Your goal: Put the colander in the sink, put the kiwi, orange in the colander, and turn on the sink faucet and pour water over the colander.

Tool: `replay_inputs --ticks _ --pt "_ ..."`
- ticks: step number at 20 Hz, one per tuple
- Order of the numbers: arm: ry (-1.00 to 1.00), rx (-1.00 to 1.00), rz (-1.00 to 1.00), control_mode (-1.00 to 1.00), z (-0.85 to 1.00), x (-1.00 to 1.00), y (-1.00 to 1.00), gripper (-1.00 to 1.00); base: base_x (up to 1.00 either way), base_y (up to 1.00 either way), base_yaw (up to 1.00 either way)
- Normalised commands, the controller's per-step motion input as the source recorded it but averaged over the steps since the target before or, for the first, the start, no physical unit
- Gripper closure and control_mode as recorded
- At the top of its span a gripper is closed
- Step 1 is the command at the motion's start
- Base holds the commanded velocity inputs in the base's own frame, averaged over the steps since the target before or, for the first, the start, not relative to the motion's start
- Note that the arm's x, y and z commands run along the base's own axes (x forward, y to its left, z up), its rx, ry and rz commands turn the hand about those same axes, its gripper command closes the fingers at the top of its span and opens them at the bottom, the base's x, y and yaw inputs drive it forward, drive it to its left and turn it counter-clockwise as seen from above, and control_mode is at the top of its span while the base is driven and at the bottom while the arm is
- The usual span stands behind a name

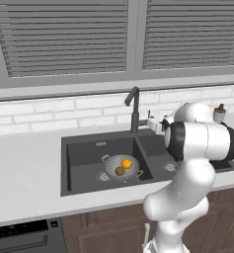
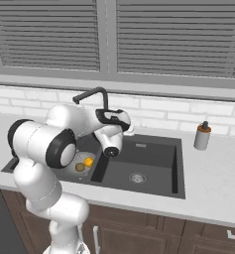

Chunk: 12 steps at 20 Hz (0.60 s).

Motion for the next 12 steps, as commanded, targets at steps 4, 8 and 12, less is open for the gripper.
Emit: replay_inputs --ticks 4,8,12 --pt "0.00 0.00 0.00 -1.00 0.00 0.26 0.00 -1.00 0.00 0.00 0.00" --pt "0.00 0.00 0.00 -1.00 -0.05 0.28 -0.01 -1.00 0.00 0.00 0.00" --pt "0.00 0.00 0.00 -1.00 -0.12 0.30 0.00 -1.00 0.00 0.00 0.00"
